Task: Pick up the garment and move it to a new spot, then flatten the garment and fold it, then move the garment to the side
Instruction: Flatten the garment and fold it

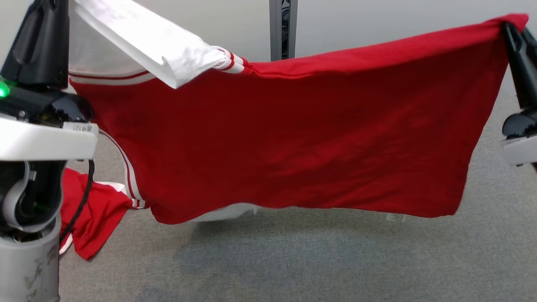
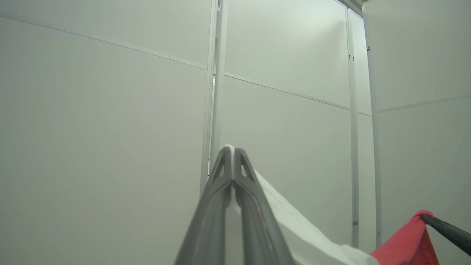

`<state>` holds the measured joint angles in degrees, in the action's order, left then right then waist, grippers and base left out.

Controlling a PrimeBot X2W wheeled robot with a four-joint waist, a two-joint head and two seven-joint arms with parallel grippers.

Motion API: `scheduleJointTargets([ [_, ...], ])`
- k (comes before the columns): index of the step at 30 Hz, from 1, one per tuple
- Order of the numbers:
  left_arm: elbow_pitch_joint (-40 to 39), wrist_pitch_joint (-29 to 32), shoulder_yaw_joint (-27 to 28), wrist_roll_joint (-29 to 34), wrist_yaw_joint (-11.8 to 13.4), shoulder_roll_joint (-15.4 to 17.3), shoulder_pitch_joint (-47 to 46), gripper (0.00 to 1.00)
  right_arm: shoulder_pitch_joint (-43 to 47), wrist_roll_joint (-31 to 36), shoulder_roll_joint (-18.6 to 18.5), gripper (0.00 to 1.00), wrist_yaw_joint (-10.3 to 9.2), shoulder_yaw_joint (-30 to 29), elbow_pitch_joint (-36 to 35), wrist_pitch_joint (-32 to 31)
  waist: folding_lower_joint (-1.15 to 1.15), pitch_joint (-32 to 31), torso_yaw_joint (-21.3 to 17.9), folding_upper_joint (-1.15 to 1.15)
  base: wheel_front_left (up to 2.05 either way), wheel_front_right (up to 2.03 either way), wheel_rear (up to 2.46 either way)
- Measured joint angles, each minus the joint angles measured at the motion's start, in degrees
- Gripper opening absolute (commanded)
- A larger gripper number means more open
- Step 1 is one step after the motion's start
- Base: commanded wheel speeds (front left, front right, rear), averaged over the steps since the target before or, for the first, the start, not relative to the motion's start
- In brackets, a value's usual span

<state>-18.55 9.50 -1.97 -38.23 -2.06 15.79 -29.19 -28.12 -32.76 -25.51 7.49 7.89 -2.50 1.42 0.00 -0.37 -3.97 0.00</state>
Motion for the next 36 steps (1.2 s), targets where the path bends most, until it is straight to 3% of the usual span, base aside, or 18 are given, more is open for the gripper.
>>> scheduleJointTargets([
  [6,6.2,0.2,-0.8,0.5,-1.5,1.7,-8.5,0.0,-7.1,0.1,-2.1,0.0,0.01,1.2,2.5,-0.7,0.0,0.4,0.0,0.0,0.0,0.0,0.0],
  [15,23.3,-5.1,-3.7,3.3,-4.0,3.1,-23.0,0.0,-19.7,1.1,-1.8,0.0,0.01,6.2,15.2,0.9,0.0,4.8,-0.4,0.0,0.0,0.0,0.0],
  [29,50.7,-23.2,-16.0,12.4,-5.2,2.2,-59.2,0.0,-53.4,6.4,3.3,0.0,0.01,15.9,42.1,11.4,0.0,22.7,-0.4,0.0,0.0,0.0,0.0],
  [33,54.1,-24.4,-18.6,16.5,-5.3,1.5,-67.2,0.0,-62.0,8.9,5.0,0.0,0.01,15.3,47.0,13.3,0.0,28.6,-0.4,0.0,0.0,0.0,0.0],
  [36,50.7,-24.5,-16.8,19.0,-5.3,0.7,-71.6,0.0,-66.4,11.3,5.7,0.0,0.01,13.0,47.5,13.5,0.0,33.1,-0.3,0.0,0.0,0.0,0.0],
])
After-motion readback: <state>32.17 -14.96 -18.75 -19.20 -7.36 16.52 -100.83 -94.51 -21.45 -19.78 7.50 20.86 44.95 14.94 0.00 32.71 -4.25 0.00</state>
